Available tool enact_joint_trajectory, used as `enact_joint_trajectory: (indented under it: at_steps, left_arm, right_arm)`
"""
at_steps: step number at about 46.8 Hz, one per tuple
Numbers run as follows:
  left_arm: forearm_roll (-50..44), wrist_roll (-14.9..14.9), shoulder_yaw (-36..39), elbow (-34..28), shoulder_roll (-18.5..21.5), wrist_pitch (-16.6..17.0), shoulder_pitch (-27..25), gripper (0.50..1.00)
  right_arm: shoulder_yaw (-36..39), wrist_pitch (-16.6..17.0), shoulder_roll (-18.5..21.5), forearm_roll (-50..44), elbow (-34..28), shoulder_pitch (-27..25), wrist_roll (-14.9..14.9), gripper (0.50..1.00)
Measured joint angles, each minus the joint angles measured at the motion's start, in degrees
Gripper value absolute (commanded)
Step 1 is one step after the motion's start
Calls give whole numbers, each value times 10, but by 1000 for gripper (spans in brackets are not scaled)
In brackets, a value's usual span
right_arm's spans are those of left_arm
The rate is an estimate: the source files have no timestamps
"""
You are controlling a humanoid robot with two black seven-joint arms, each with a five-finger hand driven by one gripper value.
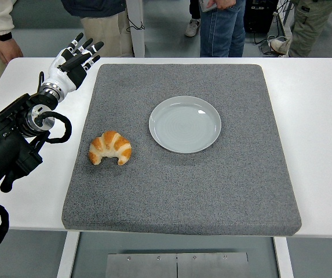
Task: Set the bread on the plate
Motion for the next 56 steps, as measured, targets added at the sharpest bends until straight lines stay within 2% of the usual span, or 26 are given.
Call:
enact_joint_trajectory:
  at_steps: [34, 42, 56]
  left_arm:
    - [-2, -2, -10, -9, 0, 0, 2, 971]
    - [2, -4, 1, -61, 25, 0, 7, 971]
    - [8, -6, 2, -221, 90, 15, 48, 971]
  right_arm:
    - [0, 0, 0, 0, 0, 0, 0, 1000]
    - [0, 0, 0, 0, 0, 0, 0, 1000]
    - [0, 0, 0, 0, 0, 0, 0, 1000]
